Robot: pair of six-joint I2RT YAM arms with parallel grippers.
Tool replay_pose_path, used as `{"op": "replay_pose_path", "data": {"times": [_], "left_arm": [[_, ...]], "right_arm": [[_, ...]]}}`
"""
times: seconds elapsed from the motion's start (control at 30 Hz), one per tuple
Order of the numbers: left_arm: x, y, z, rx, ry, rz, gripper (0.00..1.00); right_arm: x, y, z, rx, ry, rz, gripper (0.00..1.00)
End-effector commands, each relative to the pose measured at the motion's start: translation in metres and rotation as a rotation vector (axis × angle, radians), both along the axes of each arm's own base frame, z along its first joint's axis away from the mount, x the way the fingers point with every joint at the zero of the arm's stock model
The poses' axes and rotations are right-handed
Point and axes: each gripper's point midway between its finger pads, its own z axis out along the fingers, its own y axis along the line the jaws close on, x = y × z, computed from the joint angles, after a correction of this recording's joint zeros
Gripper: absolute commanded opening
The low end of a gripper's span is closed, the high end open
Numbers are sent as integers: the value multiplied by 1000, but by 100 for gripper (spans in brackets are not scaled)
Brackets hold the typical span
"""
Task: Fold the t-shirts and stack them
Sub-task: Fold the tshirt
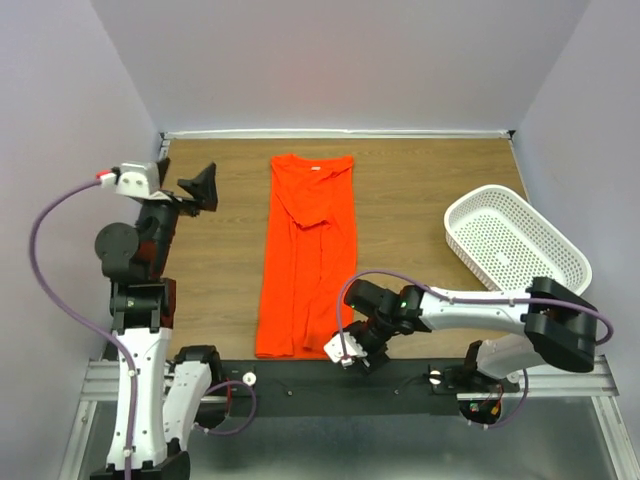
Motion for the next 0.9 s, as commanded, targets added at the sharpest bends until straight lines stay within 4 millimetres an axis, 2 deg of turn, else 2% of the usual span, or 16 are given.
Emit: {"op": "replay_pose_path", "data": {"times": [0.0, 0.03, 0.13, 0.23, 0.37, 0.47, 0.7, 0.8, 0.83, 0.87], "left_arm": [[5, -17, -119, -31, 366, -104, 96], [0, -22, -137, -38, 417, -132, 95], [-15, -35, -157, -85, 463, -199, 93], [-26, -46, -167, -103, 500, -269, 90], [-35, -54, -172, -114, 524, -314, 88], [-39, -59, -175, -120, 539, -345, 88], [-51, -70, -187, -161, 591, -415, 82], [-56, -73, -194, -169, 620, -433, 81], [-59, -74, -197, -170, 632, -438, 81], [-60, -75, -198, -172, 637, -443, 81]], "right_arm": [[17, 14, -9, -28, -97, -7, 70], [20, 16, -10, -30, -108, -9, 69], [25, 20, -15, -40, -127, -12, 67], [26, 20, -16, -49, -130, -20, 63], [24, 18, -7, -18, -133, -19, 63], [25, 18, -16, -47, -130, -18, 63], [30, 23, -27, -88, -128, -20, 52], [29, 18, -29, -98, -128, -26, 43], [30, 15, -30, -106, -135, -37, 32], [30, 13, -29, -107, -141, -41, 25]]}}
